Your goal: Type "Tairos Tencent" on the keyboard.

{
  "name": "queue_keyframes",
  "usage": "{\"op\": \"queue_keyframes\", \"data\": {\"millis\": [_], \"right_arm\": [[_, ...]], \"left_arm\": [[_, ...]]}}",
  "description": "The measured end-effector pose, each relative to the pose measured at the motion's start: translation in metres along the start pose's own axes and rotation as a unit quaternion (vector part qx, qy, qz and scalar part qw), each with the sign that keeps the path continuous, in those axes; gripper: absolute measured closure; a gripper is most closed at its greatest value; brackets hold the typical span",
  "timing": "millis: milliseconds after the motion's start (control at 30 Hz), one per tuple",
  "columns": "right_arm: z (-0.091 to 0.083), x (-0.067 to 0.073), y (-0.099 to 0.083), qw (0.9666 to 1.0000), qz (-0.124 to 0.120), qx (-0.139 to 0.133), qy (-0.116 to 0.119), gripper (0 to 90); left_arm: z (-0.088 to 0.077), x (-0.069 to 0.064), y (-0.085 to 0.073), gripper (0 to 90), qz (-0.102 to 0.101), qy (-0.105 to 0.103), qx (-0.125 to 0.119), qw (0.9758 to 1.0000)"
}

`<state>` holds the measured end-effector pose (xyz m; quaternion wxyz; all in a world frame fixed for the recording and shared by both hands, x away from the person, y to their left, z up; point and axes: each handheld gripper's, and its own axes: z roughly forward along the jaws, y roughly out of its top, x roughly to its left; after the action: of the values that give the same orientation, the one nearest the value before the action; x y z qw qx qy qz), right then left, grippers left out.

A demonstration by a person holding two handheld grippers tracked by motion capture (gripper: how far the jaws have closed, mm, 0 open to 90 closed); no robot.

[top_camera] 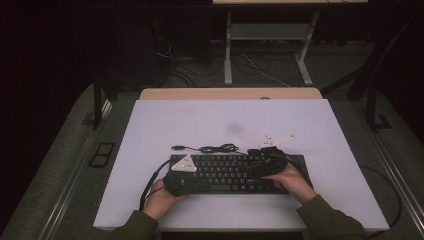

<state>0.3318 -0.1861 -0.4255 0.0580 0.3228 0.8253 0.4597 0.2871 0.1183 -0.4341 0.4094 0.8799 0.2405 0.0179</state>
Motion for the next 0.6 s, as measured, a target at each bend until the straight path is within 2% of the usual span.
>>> {"op": "queue_keyframes", "data": {"millis": [600], "right_arm": [[-0.0004,-0.0001,0.0,1.0,0.0,-0.001,0.0,25.2]], "left_arm": [[0.0009,-0.0007,-0.0003,88.8,0.006,0.004,0.004,1.0]]}}
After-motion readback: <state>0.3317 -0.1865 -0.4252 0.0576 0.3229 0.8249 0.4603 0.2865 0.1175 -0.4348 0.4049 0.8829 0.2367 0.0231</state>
